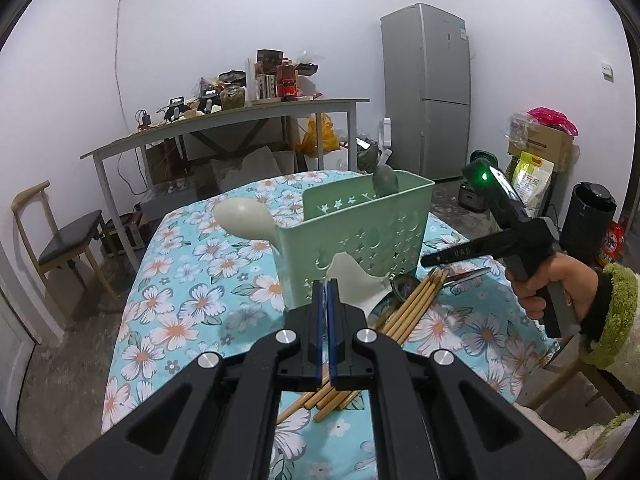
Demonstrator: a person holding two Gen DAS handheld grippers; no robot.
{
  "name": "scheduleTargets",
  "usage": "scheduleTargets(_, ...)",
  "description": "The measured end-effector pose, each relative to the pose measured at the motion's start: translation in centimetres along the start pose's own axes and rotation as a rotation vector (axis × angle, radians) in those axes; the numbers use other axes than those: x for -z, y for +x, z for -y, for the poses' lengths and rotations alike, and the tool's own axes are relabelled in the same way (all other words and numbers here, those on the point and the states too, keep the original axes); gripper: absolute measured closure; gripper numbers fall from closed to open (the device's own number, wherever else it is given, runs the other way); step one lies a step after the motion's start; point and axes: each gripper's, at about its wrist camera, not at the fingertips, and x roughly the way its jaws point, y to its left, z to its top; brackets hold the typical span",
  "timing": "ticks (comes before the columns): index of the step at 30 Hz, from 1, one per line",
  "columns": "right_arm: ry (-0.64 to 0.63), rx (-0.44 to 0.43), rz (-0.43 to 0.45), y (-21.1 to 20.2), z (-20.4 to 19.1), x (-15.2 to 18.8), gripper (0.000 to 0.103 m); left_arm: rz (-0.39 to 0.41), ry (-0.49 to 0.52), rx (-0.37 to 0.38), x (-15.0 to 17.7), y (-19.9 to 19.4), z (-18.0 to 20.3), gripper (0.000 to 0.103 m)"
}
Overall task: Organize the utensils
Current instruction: 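Insert the held rice paddle into the green holder with the left tool, then move the right tool to the metal spoon while the left tool holds the paddle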
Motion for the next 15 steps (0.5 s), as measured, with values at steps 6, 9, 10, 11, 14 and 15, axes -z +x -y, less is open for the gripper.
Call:
scheduleTargets(6, -0.022, 0.027, -0.053, -0.5, 0.1, 2.0, 0.080, -0.005, -0.027, -0.009, 0.3, 0.4, -1.2, 0.101)
scheduleTargets(9, -0.063, 0.038, -0.028, -1.3, -0.3, 2.3, 0.079, -0.010, -0.035, -0.012, 0.4, 0.5, -1.5, 0.101)
scheduleTargets(10, -0.083, 0.034, -0.012, -1.5, -0.5, 2.3, 0.078, -0.012, -0.038, -0.013, 0.5, 0.6, -1.6, 0.101)
scheduleTargets(11, -0.104, 0.021, -0.001, -1.8, -0.8, 2.2, 0.076, -0.013, -0.040, -0.014, 0.6, 0.6, -1.6, 0.101)
scheduleTargets(14, -0.177, -0.021, 0.017, -2.5, -2.2, 2.1, 0.060, -0.015, -0.041, -0.018, 0.6, 0.5, -1.7, 0.101)
scheduleTargets(15, -0.202, -0.031, 0.020, -2.5, -2.7, 2.1, 0.056, -0.015, -0.044, -0.019, 0.6, 0.4, -1.7, 0.101)
